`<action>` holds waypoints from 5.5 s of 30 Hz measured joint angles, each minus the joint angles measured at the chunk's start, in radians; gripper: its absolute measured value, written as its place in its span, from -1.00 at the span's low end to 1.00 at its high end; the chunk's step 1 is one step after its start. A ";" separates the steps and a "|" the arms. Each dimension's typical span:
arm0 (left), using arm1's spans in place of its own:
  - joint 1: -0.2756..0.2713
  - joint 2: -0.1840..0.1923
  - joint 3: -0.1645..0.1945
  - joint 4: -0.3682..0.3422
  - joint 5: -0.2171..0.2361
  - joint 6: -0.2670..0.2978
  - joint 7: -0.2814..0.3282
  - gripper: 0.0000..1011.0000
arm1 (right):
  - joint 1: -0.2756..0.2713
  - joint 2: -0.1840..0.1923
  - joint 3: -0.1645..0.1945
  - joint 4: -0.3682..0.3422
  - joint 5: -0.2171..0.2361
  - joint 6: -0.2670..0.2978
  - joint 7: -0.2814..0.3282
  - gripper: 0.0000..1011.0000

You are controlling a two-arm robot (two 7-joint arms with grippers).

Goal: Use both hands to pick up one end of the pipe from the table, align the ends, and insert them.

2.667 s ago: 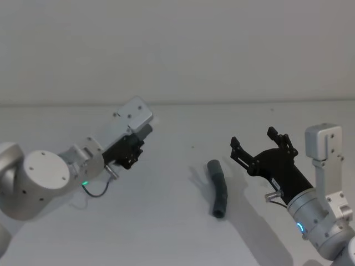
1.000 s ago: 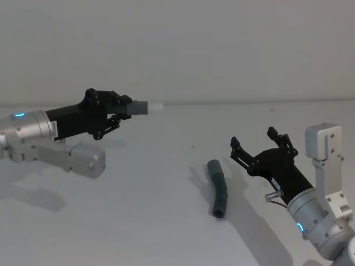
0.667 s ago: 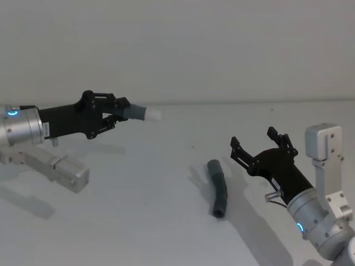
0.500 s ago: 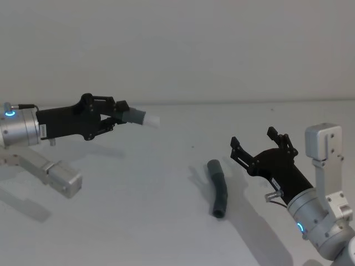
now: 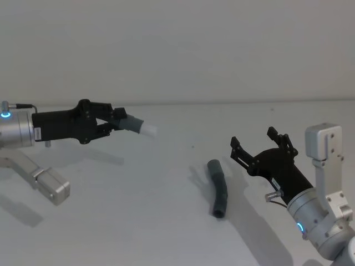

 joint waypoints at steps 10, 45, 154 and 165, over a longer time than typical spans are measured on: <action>0.009 -0.001 -0.007 0.009 0.025 -0.007 0.028 -0.36 | 0.000 0.000 0.000 0.000 0.000 0.000 0.000 0.98; 0.099 0.017 -0.084 -0.057 -0.126 0.073 -0.112 -0.36 | 0.035 0.020 -0.010 0.009 0.001 0.110 0.035 0.98; 0.105 0.018 -0.089 -0.062 -0.137 0.078 -0.123 -0.36 | 0.316 -0.005 -0.179 0.063 -0.070 0.904 0.139 -0.58; 0.105 0.018 -0.089 -0.062 -0.137 0.078 -0.123 -0.36 | 0.321 0.012 -0.188 0.059 -0.075 0.881 0.158 -0.60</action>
